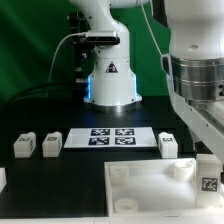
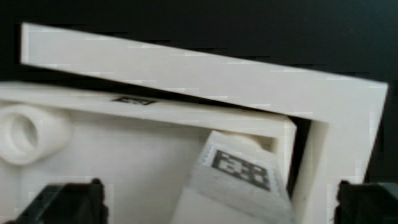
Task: Assemble one leg
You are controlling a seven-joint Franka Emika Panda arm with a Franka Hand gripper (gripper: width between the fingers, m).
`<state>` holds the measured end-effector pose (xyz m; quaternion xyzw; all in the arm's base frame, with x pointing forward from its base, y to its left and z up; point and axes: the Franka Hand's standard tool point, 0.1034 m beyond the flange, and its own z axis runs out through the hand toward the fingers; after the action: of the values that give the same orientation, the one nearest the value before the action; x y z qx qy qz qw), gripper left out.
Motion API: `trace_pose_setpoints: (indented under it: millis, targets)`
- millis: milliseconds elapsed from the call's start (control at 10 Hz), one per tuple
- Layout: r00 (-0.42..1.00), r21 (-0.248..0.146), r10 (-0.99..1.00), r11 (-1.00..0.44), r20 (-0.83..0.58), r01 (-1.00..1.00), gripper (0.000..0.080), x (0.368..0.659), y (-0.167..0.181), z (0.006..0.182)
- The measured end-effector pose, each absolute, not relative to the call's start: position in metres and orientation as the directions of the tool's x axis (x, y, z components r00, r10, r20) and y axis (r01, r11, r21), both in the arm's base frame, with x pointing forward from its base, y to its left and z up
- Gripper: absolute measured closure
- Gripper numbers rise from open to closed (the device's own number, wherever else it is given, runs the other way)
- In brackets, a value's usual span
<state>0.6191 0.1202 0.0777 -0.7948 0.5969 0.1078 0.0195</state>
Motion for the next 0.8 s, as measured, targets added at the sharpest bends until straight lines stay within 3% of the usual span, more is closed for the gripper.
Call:
trace_pose_setpoints:
  millis: [300,600,800]
  targets:
    - [0.55,0.032,-0.808,-0.568,-0.214,-0.822,0.0151,0.6193,0.1185,0.0773]
    - [0.903,-0.045,-0.409,-0.908,-0.131,-0.417,0.0151,0.6241,0.1122,0.0732]
    - [0.92,-0.052,-0.374,-0.923,-0.112,-0.382,0.0178,0.6231,0.1122,0.0711]
